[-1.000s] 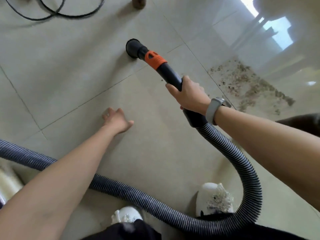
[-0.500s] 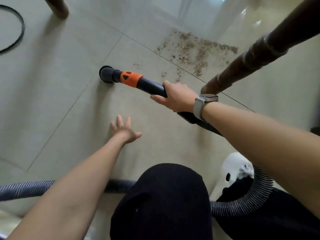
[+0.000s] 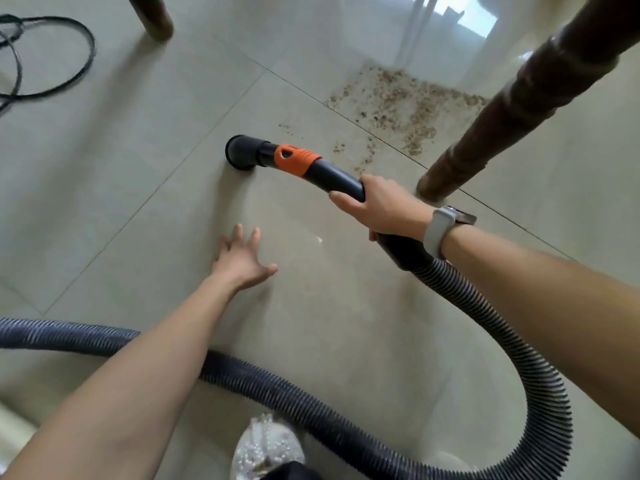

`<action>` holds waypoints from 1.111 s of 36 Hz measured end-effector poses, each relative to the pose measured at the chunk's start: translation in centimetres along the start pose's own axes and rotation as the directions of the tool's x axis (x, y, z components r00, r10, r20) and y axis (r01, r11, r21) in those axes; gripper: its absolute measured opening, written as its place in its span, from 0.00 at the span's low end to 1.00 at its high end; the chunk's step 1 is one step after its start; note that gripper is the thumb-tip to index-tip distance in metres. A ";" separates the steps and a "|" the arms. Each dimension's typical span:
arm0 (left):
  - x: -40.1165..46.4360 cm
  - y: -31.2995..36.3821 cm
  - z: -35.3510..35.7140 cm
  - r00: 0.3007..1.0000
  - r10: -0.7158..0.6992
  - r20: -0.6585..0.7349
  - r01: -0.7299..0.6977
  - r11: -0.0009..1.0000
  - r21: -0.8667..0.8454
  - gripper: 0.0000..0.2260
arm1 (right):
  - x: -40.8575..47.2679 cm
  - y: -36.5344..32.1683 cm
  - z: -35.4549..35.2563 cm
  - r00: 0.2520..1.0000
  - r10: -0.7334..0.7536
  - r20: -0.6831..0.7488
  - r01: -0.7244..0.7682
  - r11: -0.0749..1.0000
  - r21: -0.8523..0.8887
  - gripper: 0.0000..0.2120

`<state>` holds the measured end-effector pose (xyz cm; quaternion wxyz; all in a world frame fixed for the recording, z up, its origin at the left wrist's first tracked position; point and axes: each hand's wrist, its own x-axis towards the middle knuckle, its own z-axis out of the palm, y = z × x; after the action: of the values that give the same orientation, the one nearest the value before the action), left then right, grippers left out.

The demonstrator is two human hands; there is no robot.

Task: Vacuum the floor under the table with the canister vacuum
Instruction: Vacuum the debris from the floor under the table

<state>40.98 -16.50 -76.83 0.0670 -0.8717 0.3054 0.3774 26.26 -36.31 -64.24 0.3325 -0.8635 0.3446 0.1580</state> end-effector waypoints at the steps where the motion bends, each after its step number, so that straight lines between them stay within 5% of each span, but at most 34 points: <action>1: 0.0 0.2 -0.1 1.000 0.013 -0.008 -0.013 1.000 0.009 0.39 | -0.5 0.3 0.1 1.000 -0.002 0.004 0.002 1.000 0.009 0.21; 5: -1.0 1.3 0.3 0.999 0.042 -0.015 -0.042 0.999 0.034 0.36 | -3.6 1.5 1.0 1.000 0.026 0.016 -0.027 0.997 0.066 0.19; 14: -2.6 3.6 3.1 0.998 -0.028 -0.062 0.028 1.000 0.000 0.39 | -8.0 4.1 0.9 0.995 0.071 -0.071 -0.079 0.990 -0.116 0.21; 22: -3.2 1.5 2.7 0.996 0.074 -0.048 -0.070 0.993 0.090 0.42 | -5.5 2.3 1.6 0.993 -0.044 -0.108 0.031 0.992 -0.119 0.18; 27: -3.6 0.9 3.0 0.994 0.099 -0.054 -0.093 0.990 0.106 0.42 | -4.5 1.3 2.0 0.965 -0.166 -0.201 0.104 0.953 -0.285 0.21; 40: -4.0 1.6 3.0 0.994 0.070 -0.080 -0.065 0.996 0.062 0.42 | -2.4 1.8 2.0 0.921 -0.092 -0.379 -0.033 0.950 -0.310 0.20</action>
<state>36.11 -14.85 -75.95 0.0672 -0.8732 0.3483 0.3343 23.18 -34.71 -65.32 0.1197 -0.9242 0.3614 0.0306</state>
